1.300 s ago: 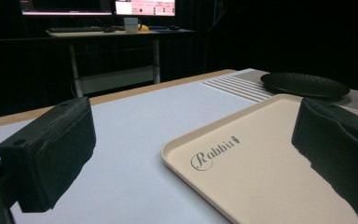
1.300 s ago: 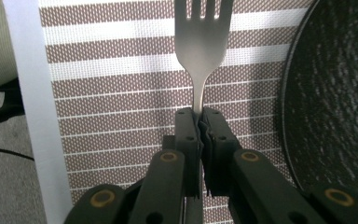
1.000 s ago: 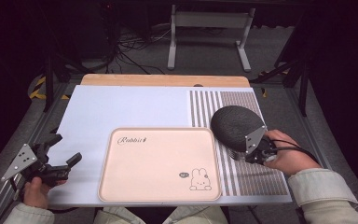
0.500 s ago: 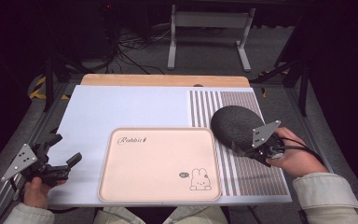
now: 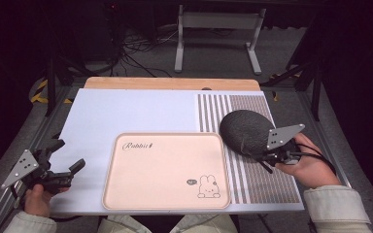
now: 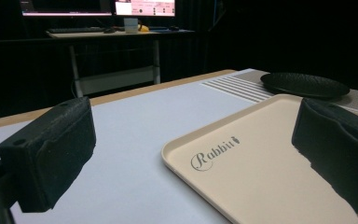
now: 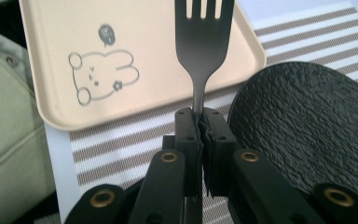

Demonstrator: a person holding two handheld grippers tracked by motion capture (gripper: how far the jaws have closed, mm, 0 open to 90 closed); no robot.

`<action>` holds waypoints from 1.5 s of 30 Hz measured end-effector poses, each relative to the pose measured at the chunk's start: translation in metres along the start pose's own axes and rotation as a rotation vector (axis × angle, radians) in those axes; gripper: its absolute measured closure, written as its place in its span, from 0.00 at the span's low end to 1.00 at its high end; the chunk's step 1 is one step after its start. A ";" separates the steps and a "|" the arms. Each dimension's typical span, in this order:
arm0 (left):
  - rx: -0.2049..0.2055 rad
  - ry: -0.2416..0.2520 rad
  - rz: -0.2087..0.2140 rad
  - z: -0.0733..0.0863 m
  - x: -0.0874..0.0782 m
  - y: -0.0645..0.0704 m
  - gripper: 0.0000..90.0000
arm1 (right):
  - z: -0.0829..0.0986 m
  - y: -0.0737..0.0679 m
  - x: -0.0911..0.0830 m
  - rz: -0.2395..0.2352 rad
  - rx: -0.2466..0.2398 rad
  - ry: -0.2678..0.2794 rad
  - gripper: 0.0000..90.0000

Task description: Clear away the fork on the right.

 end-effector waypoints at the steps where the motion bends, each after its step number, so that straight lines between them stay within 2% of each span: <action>1: 0.000 0.000 0.000 0.000 0.000 0.000 0.00 | 0.000 0.000 0.000 0.000 0.000 0.000 0.96; 4: -0.002 -0.001 -0.001 0.000 0.000 0.000 0.00 | -0.007 -0.003 0.001 -0.001 0.023 0.043 0.96; 11: -0.004 -0.001 0.000 0.000 0.000 0.000 0.00 | -0.018 -0.008 0.000 0.009 0.087 0.070 0.96; 16: -0.004 0.000 -0.001 0.000 0.000 0.000 0.00 | -0.032 -0.012 0.001 0.015 0.191 0.102 0.96; 17: -0.004 0.000 -0.001 0.000 0.000 0.000 0.00 | -0.036 -0.013 0.002 0.020 0.224 0.105 0.96; 21: -0.005 -0.001 0.000 0.000 0.000 0.000 0.00 | -0.045 -0.015 0.006 0.037 0.320 0.086 0.96; 25: -0.005 -0.003 0.001 0.000 -0.001 0.000 0.00 | -0.056 -0.018 0.009 0.053 0.387 0.078 0.96; 32: -0.005 -0.003 0.001 0.000 -0.001 0.000 0.00 | -0.069 -0.021 0.018 0.102 0.407 0.045 0.96; 45: -0.005 -0.003 0.002 0.000 -0.001 -0.001 0.00 | -0.086 -0.029 0.037 0.093 0.437 0.010 0.97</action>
Point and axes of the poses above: each handheld gripper's, and its own axes: x roughly forward along the jaws, z roughly out of its underside, y roughly to its right, the point moved 7 cm from there along x, roughly forward along the jaws, and after that the axes turned 4 degrees about z, right-handed, at the moved point
